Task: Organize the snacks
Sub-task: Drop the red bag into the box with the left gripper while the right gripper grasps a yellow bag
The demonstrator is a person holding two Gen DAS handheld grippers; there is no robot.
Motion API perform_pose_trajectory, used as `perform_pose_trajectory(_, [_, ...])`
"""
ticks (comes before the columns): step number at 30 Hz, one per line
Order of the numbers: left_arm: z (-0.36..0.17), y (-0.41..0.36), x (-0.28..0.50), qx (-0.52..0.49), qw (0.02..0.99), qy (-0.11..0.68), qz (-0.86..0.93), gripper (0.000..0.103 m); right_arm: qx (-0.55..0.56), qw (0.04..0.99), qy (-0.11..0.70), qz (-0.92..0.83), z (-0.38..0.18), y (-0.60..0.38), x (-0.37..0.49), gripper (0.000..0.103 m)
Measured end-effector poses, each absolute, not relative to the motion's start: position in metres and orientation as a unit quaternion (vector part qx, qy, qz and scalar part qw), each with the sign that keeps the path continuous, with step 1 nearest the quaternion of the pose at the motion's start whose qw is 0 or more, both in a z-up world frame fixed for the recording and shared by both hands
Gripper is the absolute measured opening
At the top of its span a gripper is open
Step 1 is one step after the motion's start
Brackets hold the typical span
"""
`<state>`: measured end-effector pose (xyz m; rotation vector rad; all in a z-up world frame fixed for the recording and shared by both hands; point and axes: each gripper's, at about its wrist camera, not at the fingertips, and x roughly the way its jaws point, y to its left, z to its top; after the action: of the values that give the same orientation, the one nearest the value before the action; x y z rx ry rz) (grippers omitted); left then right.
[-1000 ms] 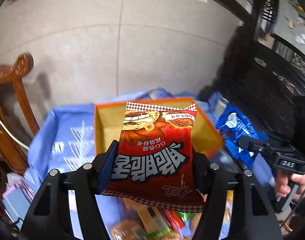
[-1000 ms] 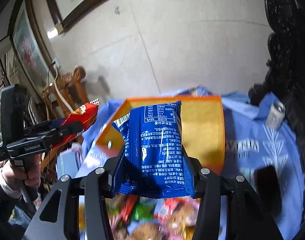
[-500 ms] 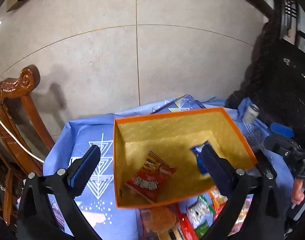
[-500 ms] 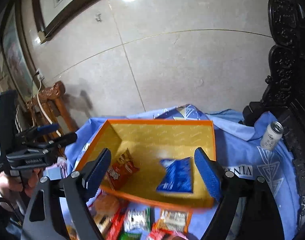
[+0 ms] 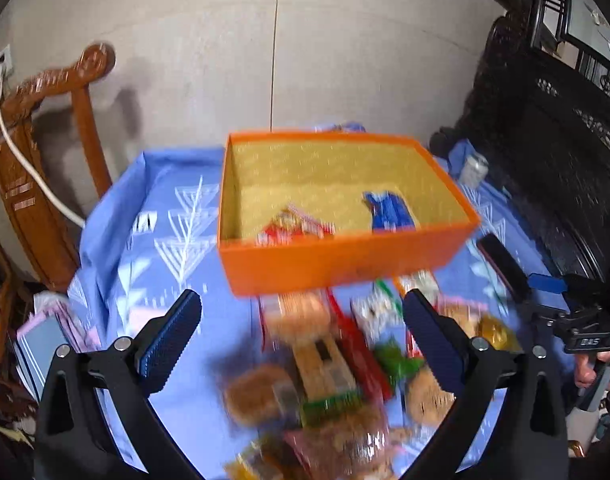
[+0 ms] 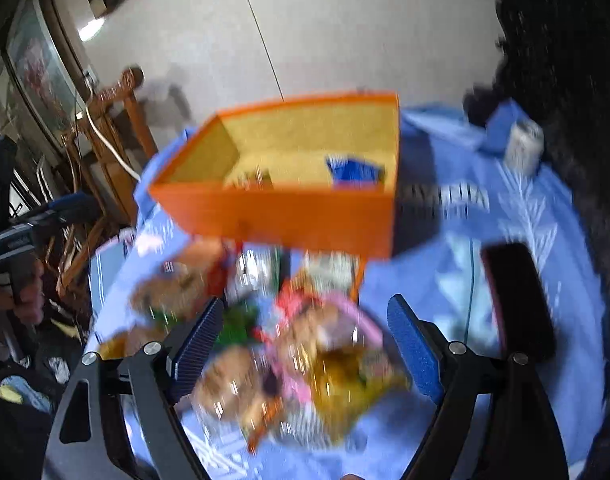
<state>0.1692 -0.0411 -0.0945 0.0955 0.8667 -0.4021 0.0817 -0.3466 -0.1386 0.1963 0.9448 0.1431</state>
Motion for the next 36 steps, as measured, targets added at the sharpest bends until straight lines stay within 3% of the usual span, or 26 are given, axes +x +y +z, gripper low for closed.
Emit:
perform_pose_trajectory(15, [-0.114, -0.048, 0.122, 0.048, 0.865, 0.454, -0.207, 0.099, 0.096, 0.854, 0.510, 0.038, -0.216, -0.361, 0.079, 0.071])
perform_pose_trajectory(19, [-0.115, -0.069, 0.111, 0.069, 0.860, 0.454, -0.222, 0.099, 0.094, 0.859, 0.501, 0.039, -0.215, -0.365, 0.076, 0.051])
perform_pose_trajectory(22, [-0.119, -0.077, 0.106, 0.079, 0.856, 0.459, -0.226, 0.099, 0.082, 0.864, 0.496, 0.032, -0.211, -0.363, 0.071, 0.045])
perform_pose_trajectory(29, [-0.137, -0.081, 0.096, 0.111, 0.852, 0.460, -0.222, 0.099, 0.108, 0.882, 0.458, 0.029, -0.181, -0.360, 0.040, 0.042])
perform_pose_trajectory(36, [-0.171, -0.055, 0.116, 0.078, 0.842, 0.502, -0.181, 0.099, 0.140, 0.894, 0.423, 0.045, -0.154, -0.348, 0.018, 0.042])
